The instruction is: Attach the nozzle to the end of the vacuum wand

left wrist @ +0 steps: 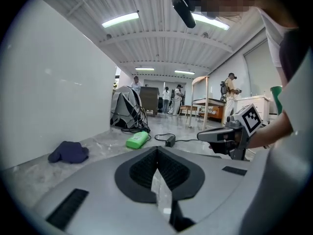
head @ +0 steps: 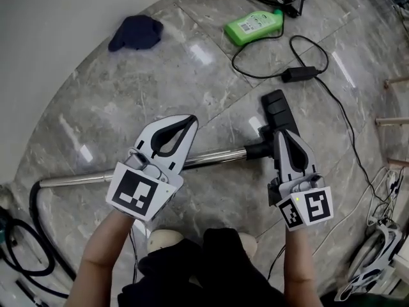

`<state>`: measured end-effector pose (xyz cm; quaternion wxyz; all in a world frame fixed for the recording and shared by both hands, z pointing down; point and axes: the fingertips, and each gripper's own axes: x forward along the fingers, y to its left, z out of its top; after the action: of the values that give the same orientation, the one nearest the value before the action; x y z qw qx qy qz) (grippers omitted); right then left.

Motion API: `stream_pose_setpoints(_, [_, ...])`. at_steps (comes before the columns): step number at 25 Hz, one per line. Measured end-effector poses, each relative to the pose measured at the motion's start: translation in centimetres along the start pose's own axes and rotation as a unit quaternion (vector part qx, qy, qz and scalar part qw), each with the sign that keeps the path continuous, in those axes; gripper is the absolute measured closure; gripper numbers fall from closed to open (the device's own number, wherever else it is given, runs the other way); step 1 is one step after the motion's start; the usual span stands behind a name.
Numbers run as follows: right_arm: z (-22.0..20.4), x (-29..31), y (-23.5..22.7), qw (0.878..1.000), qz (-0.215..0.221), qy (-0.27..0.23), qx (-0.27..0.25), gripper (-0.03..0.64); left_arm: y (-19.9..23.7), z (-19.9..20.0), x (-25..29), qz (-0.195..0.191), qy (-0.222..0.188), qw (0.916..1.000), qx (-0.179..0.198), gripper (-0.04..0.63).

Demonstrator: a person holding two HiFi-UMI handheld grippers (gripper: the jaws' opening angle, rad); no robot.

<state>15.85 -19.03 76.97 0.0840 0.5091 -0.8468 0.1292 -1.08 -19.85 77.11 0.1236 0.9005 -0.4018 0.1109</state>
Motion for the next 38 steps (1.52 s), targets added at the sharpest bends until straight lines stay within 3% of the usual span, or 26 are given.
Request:
stream_pose_setpoints(5, [4.7, 0.2, 1.8, 1.000, -0.004, 0.004, 0.024, 0.601, 1.9, 6.4, -2.5, 0.040, -0.026, 0.9980, -0.040, 0.586])
stream_pose_setpoints(10, [13.1, -1.5, 5.3, 0.998, 0.024, 0.048, 0.023, 0.601, 1.2, 15.8, -4.9, 0.053, -0.028, 0.9963, -0.062, 0.586])
stream_pose_setpoints(18, [33.3, -5.8, 10.0, 0.996, 0.052, 0.075, 0.011, 0.601, -1.7, 35.6, -10.1, 0.050, -0.009, 0.9967, -0.063, 0.586])
stream_pose_setpoints(25, [51.1, -10.2, 15.2, 0.992, 0.066, 0.070, -0.088, 0.601, -5.1, 51.4, -17.0, 0.050, 0.002, 0.9971, -0.057, 0.584])
stream_pose_setpoints(32, [62.4, -14.5, 19.4, 0.999, 0.042, 0.031, -0.013, 0.601, -8.7, 63.3, -23.4, 0.060, -0.007, 0.9976, -0.036, 0.584])
stream_pose_setpoints(38, [68.6, -17.0, 21.4, 0.999, 0.039, -0.007, 0.024, 0.601, -10.0, 68.1, -27.3, 0.081, -0.036, 0.9953, -0.039, 0.585])
